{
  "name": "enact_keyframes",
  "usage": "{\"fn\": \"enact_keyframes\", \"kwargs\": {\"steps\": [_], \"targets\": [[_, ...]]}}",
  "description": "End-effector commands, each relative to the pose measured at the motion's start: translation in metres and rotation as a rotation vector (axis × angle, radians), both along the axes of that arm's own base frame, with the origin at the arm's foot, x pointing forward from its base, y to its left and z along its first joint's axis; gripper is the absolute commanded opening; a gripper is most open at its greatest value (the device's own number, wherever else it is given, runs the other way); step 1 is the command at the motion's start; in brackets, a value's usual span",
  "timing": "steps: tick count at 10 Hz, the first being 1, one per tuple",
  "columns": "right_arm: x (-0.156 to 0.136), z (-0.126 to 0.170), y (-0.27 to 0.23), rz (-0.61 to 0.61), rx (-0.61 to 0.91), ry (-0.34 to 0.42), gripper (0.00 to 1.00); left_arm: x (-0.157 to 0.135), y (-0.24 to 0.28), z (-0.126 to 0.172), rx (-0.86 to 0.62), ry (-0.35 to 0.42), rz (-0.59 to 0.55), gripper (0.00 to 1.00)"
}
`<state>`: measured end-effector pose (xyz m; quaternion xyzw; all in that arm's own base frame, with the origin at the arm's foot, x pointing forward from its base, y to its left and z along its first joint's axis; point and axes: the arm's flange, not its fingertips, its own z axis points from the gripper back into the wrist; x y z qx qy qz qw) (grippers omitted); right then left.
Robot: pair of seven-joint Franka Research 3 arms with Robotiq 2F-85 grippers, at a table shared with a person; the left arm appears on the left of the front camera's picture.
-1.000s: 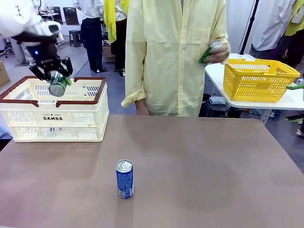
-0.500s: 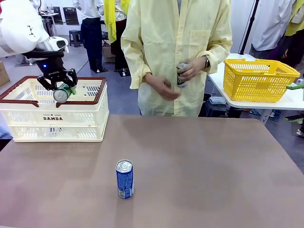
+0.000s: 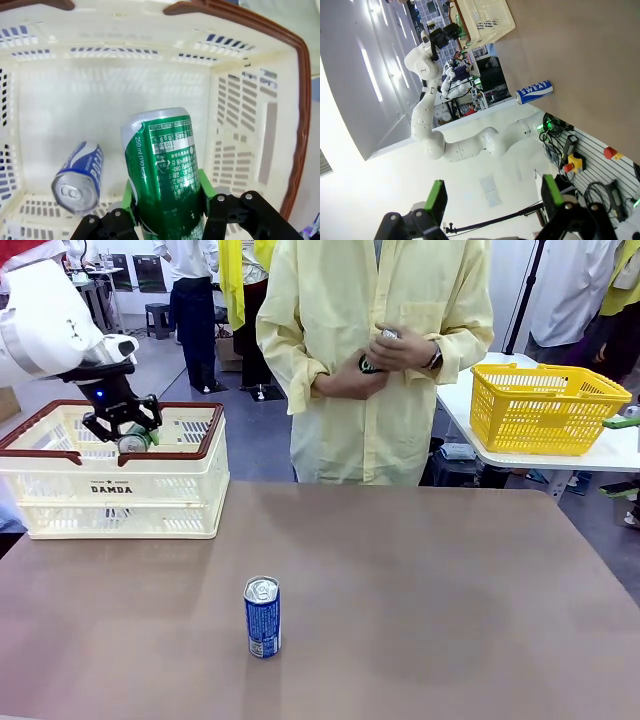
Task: Place the drinks into the Shopping basket.
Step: Pick up one drink and place it into the Shopping basket.
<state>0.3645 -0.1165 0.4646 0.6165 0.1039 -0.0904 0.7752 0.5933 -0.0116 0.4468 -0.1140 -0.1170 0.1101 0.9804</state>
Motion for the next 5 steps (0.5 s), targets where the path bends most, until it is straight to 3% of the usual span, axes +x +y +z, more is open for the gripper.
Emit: {"fn": "enact_keyframes", "kwargs": {"steps": [1,5], "targets": [[-0.001,0.004,-0.001,0.009,-0.001,0.006,1.00,0.003,-0.006,0.003,-0.022,-0.030,0.031,0.00],[-0.001,0.004,-0.001,0.009,-0.001,0.006,1.00,0.001,-0.012,-0.016,0.038,-0.049,0.020,0.00]]}}
